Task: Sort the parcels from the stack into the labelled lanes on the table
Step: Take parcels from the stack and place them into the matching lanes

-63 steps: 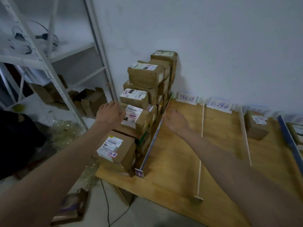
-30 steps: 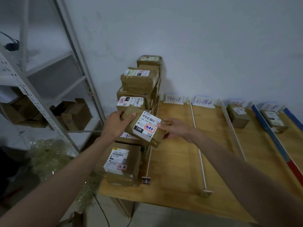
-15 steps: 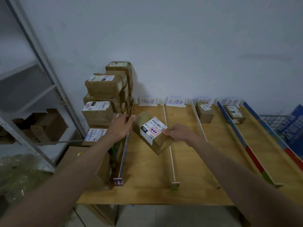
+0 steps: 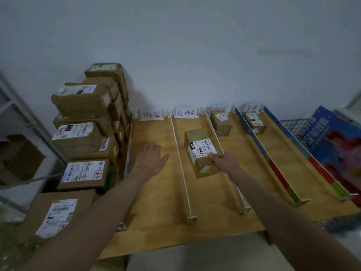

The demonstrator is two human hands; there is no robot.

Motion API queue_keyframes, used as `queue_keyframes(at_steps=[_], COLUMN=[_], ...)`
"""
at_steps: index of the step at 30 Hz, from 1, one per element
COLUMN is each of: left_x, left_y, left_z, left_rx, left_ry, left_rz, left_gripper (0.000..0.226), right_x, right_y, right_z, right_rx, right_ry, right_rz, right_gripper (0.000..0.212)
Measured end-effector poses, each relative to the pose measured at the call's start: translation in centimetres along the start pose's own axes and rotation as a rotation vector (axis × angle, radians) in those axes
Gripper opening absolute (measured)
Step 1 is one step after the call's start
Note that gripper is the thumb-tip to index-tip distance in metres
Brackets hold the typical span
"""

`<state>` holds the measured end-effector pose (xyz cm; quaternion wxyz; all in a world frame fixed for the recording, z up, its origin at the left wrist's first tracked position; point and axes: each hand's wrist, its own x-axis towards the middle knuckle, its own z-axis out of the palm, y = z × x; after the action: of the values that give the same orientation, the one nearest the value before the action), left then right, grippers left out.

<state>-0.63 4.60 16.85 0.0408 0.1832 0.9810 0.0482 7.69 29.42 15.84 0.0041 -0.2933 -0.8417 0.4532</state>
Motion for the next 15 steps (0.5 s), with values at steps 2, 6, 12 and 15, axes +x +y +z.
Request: queue_keyframes(at_steps=[2,6,12,15], left_x=[1.7,4.0,8.2,10.6], left_y=[0.3,1.5,2.6,2.8], left_z=[0.9,2.6,4.7,5.5], left_rx=[-0.021,-0.024,0.035,0.049], left_ry=[0.001,-0.037,-0.030,-0.043], left_rz=[0.004,0.020,0.074,0.073], left_gripper=[0.058,0.054,0.053,0.052], right_x=[1.1,3.6,7.4,10.1], right_y=[0.8,2.6,3.7,3.5], right_z=[-0.4,-0.8,0.2,1.2], right_rx=[-0.005,0.040,0.010,-0.028], right_ry=[0.025,0.068,0.073,0.037], right_rz=[0.044,0.135,0.184,0.189], right_gripper=[0.051,0.058,0.057,0.056])
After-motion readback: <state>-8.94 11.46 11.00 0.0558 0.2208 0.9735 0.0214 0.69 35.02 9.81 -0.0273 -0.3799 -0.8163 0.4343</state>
